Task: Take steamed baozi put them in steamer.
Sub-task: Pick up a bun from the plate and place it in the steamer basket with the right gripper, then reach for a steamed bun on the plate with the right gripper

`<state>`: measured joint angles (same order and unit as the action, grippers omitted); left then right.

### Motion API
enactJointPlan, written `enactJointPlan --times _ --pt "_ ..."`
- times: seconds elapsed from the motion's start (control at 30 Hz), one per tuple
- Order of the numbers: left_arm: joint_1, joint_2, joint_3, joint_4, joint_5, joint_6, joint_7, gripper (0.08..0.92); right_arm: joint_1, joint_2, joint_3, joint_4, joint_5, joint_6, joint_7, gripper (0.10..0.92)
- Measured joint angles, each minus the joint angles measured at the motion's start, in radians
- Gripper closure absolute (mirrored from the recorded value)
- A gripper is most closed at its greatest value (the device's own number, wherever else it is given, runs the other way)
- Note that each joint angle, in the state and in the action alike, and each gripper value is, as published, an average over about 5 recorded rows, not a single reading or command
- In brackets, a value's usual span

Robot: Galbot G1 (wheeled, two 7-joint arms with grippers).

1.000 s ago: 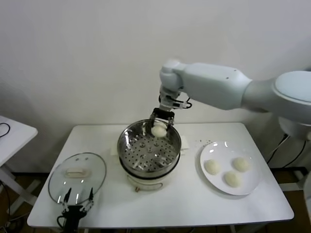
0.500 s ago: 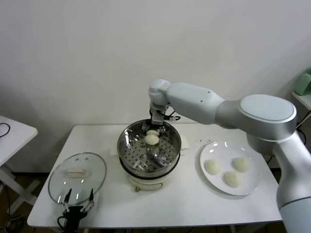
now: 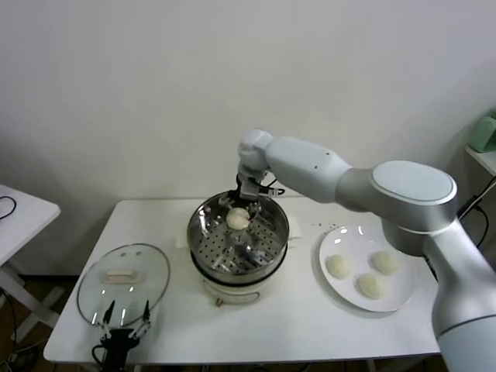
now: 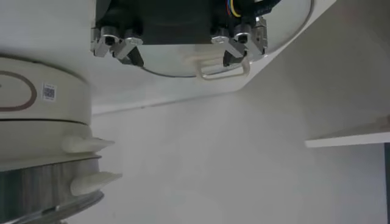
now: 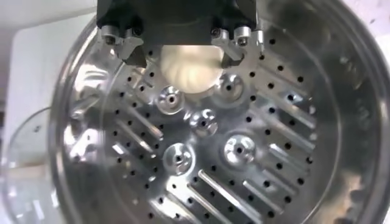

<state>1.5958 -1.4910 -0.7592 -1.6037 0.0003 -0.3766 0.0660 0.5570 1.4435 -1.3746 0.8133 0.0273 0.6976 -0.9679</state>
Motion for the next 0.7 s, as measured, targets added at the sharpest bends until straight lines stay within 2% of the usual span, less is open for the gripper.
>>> enactJointPlan --times 0.33,0.5,0.7 --pt "0.008 -0.001 -0.003 -0.01 0.004 0.001 0.0 0.177 0.246 -0.196 -0.244 0.099 0.355 -0.132 -0.137 0.203" --pt "0.009 -0.002 0.0 -0.008 0.006 0.001 0.0 0.177 0.346 -0.319 -0.384 0.181 0.445 -0.243 -0.151 0.203" --pt "0.006 -0.002 0.004 0.0 0.012 -0.001 0.001 0.177 0.389 -0.465 -0.498 0.325 0.512 -0.442 -0.096 0.203"
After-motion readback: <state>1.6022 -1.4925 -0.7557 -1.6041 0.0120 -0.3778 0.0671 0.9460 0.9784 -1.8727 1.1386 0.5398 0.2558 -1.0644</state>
